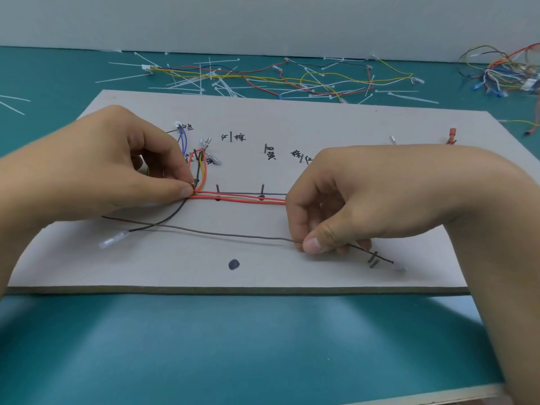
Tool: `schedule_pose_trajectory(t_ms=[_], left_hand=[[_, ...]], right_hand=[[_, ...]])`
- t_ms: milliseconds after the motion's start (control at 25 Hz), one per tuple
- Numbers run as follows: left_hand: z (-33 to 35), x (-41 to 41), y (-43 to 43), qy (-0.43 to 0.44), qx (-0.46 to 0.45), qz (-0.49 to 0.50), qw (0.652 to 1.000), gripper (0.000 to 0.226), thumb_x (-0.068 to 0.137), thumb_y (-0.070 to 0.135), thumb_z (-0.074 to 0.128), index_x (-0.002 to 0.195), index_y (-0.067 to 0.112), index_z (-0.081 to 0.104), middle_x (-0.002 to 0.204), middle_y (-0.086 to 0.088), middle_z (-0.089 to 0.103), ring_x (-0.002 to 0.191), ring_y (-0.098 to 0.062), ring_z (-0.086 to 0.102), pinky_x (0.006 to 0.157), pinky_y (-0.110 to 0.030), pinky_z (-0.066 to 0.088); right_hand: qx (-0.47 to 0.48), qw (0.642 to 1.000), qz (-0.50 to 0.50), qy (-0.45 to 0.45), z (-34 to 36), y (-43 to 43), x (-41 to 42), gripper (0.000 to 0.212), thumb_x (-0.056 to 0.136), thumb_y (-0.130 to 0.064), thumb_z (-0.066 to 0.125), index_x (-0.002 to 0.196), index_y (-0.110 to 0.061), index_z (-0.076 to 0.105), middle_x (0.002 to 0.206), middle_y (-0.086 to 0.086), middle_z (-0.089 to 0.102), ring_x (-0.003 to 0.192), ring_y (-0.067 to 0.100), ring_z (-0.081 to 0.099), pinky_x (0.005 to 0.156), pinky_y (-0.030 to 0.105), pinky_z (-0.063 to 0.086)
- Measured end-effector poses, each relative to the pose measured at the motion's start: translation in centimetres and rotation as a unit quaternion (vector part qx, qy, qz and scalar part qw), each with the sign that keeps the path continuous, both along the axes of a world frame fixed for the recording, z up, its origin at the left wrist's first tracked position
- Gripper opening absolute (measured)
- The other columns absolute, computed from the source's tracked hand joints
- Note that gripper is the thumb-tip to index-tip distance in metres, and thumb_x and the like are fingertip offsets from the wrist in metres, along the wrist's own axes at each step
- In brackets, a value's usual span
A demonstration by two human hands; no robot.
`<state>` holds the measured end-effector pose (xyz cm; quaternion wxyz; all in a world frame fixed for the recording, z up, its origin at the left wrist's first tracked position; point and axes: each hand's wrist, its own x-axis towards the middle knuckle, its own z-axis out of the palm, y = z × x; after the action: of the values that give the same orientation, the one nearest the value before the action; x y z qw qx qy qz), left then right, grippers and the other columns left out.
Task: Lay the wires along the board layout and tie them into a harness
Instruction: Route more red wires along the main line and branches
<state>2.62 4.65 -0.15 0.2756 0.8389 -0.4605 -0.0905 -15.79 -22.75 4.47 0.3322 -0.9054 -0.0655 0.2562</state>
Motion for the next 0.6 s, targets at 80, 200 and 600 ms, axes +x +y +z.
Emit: schedule_pose_trajectory(t_ms=[80,200,600], left_hand=[[0.0,0.0,0.0,-0.002,0.0,-0.003,1.0,0.035,0.072,0.065,0.078,0.101,0.045,0.078,0.065,0.016,0.066,0.047,-0.023,0.047,0.042,-0.02,0.041],[0.0,-0.1,-0.1,-0.002,-0.001,-0.002,1.0,0.034,0.072,0.064,0.078,0.1,0.045,0.078,0.066,0.016,0.067,0.048,-0.021,0.048,0.04,-0.02,0.039],[0.5,-0.5,-0.2,0.007,0.008,0.009,1.0,0.032,0.071,0.065,0.077,0.097,0.046,0.078,0.065,0.014,0.067,0.049,-0.025,0.049,0.042,-0.023,0.044]], right_hand=[[-0.005,1.0,0.006,-0.01,0.2,0.0,-0.2,0.007,0.089,-0.023,0.077,0.084,-0.027,0.074,0.072,-0.006,0.073,0.063,0.012,0.067,0.058,0.024,0.054],[-0.02,0.998,0.007,-0.057,0.4,0.0,-0.3,0.006,0.086,-0.028,0.079,0.084,-0.031,0.074,0.072,-0.012,0.072,0.064,0.009,0.067,0.066,0.032,0.059],[-0.045,0.992,-0.046,-0.111,-0.3,1.4,0.1,0.02,0.076,-0.027,0.086,0.089,-0.037,0.075,0.078,-0.013,0.073,0.063,0.006,0.066,0.068,0.041,0.06]])
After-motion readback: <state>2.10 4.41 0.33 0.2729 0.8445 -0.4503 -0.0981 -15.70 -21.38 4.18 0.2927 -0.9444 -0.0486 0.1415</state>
